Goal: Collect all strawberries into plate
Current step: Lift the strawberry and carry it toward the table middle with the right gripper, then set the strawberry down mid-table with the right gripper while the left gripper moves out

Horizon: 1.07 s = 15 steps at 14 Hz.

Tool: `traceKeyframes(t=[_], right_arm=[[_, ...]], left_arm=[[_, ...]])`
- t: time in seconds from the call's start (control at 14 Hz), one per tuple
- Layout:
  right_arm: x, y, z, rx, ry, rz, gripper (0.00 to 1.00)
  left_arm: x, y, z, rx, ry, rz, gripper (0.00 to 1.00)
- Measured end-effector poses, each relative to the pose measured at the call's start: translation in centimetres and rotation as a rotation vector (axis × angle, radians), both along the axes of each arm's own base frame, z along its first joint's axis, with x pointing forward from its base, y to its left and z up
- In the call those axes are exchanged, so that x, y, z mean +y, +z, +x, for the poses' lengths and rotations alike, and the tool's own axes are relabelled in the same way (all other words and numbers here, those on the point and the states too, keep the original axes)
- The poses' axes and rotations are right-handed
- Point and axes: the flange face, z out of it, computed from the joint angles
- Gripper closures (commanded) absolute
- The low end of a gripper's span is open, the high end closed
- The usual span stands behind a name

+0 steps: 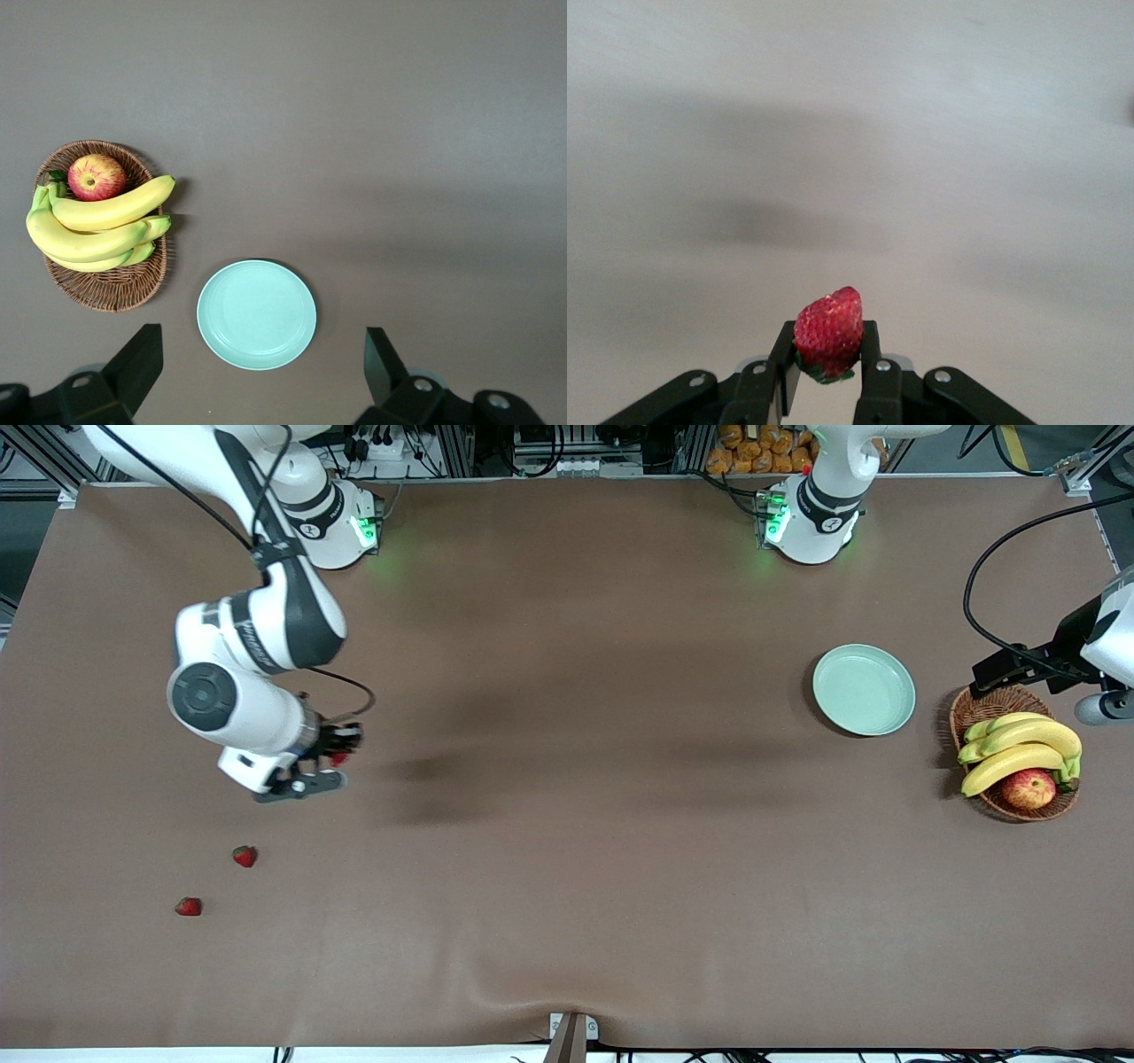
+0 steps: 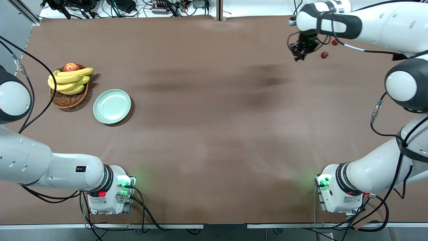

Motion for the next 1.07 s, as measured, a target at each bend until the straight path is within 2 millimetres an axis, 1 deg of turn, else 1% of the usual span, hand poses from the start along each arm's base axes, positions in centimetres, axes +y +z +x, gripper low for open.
traceKeyframes(t=[0.14, 0.29, 0.43, 0.57, 0.71, 0.93, 1.07], right_arm=[[4.1, -1.3, 1.6, 0.002, -0.010, 0.082, 1.00], [8.3, -3.0, 2.8, -0.012, 0.005, 0.133, 1.00], [13.6, -5.0, 2.6, -0.049, 0.031, 0.184, 1.00], [18.9, -7.2, 1.3, -0.100, 0.056, 0.222, 1.00], [23.6, -9.2, -0.5, -0.150, 0.052, 0.247, 1.00], [29.8, -10.7, -3.3, -0.155, 0.005, 0.261, 1.00], [33.2, -11.3, -5.0, -0.157, -0.024, 0.271, 1.00]], left_arm=[[0.0, 0.0, 0.0, 0.000, 0.000, 0.000, 0.00], [0.0, 0.0, 0.0, 0.000, 0.000, 0.000, 0.00], [0.0, 0.0, 0.0, 0.000, 0.000, 0.000, 0.00], [0.0, 0.0, 0.0, 0.001, 0.001, 0.000, 0.00], [0.0, -0.2, 0.1, 0.003, 0.001, 0.000, 0.00], [0.0, -0.4, 0.2, 0.008, 0.000, 0.000, 0.00], [-0.1, -0.6, 0.3, 0.010, -0.002, 0.000, 0.00]])
